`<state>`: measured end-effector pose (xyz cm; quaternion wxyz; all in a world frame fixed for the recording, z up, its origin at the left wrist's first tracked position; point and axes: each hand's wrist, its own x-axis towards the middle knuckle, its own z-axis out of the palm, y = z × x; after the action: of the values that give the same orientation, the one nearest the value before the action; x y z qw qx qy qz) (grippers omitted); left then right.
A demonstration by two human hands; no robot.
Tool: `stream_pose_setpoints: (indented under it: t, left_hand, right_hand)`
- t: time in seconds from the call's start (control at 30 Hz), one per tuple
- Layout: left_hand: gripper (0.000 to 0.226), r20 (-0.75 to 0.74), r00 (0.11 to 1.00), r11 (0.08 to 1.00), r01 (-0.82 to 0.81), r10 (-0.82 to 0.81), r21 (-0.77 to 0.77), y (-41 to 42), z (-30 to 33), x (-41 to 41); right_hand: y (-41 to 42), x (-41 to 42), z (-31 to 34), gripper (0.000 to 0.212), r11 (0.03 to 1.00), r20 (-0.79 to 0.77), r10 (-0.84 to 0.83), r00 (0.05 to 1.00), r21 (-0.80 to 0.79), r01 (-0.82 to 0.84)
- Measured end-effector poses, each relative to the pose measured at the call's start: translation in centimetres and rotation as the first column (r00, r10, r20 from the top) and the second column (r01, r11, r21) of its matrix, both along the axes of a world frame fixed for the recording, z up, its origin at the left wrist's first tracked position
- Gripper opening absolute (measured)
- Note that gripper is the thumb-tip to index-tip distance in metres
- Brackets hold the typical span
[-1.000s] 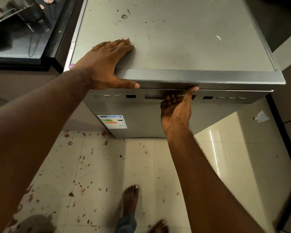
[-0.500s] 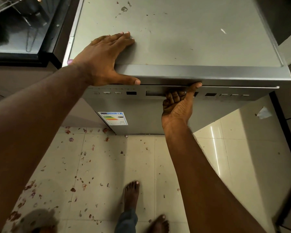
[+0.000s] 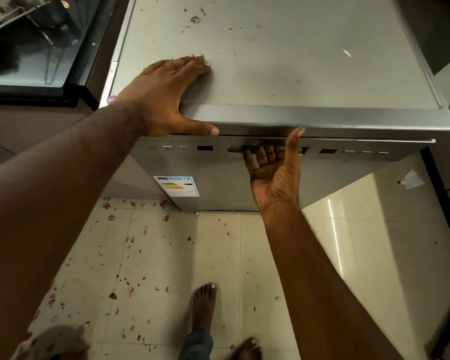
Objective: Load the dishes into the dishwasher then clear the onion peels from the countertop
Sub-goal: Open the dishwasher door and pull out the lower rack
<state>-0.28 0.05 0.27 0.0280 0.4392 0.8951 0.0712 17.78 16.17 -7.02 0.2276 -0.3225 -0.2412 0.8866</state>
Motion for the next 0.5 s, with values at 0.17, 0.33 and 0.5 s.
stream_pose_setpoints:
  t: [0.17,0.33,0.5]
  left_hand:
    - [0.129,-0.001,1.0,1.0,0.0,0.0,-0.003,0.1,0.0,0.1]
    - [0.129,0.004,1.0,1.0,-0.01,0.01,-0.009,0.0,0.0,-0.1]
    - [0.124,-0.024,1.0,1.0,-0.005,0.004,-0.003,0.1,-0.1,0.2]
  right_hand:
    - [-0.2,-0.7,-0.2,0.037,0.997,0.085,-0.069,0.994,0.026,0.067]
    - [-2.6,3.6,-0.1,0.046,0.993,0.269,-0.111,0.957,0.069,0.096]
    - [-7.1,13.7,-3.0,0.045,0.993,0.31,-0.119,0.943,0.025,0.117]
